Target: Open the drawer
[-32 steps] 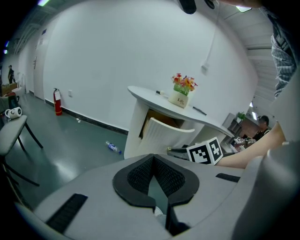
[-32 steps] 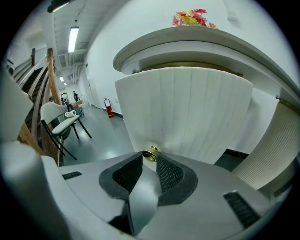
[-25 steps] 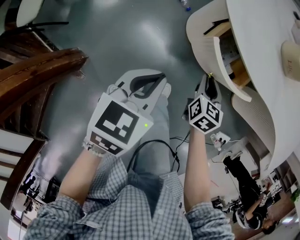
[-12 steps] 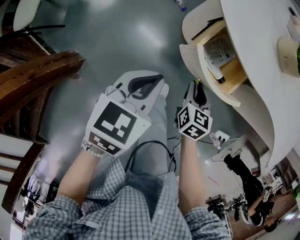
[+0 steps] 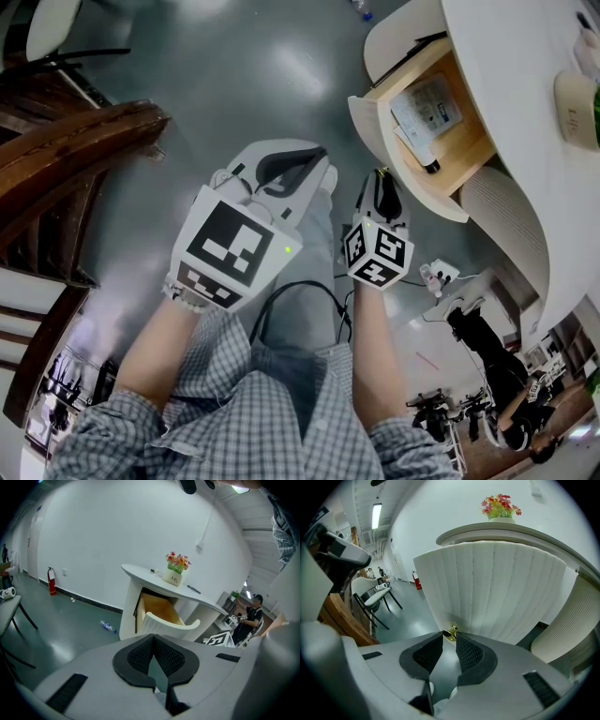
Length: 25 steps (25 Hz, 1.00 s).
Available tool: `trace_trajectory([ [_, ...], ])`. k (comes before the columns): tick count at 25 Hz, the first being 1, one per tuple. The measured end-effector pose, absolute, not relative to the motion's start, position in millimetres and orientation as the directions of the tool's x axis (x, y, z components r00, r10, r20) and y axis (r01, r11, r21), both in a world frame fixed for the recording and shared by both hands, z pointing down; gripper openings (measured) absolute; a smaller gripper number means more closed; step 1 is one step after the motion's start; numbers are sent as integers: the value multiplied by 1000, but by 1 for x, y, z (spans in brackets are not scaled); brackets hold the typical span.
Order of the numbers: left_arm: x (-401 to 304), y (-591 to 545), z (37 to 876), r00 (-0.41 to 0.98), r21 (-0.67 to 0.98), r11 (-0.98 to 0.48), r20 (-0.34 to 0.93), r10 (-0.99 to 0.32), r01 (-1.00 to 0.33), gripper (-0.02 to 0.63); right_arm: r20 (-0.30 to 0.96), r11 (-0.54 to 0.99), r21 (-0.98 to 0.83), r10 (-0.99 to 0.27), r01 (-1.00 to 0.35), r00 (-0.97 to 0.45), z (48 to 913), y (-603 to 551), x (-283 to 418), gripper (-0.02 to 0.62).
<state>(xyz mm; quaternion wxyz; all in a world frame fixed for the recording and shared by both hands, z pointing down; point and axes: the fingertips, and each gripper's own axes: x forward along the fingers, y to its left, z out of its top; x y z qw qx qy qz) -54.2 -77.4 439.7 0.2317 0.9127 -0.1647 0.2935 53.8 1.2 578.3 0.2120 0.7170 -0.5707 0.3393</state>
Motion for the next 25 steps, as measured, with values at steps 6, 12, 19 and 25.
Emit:
trace_trajectory([
  [6,-52,-74,440,774,328,-840,613,-159,-433,5,744,-239,-90,-661,-967,95,580,9,46,83],
  [12,-51,-75,438,775,327,-842,613,-157,-430,5,750,-241,-104,-656,-965,83,579,16,36,83],
  [19,-48,-76,438,773,327,-844,617,-151,-426,5,753,-249,-129,-655,-960,69,580,17,35,83],
  [25,-45,-75,436,772,323,-850,619,-143,-417,5,762,-261,-169,-646,-951,41,580,16,34,83],
])
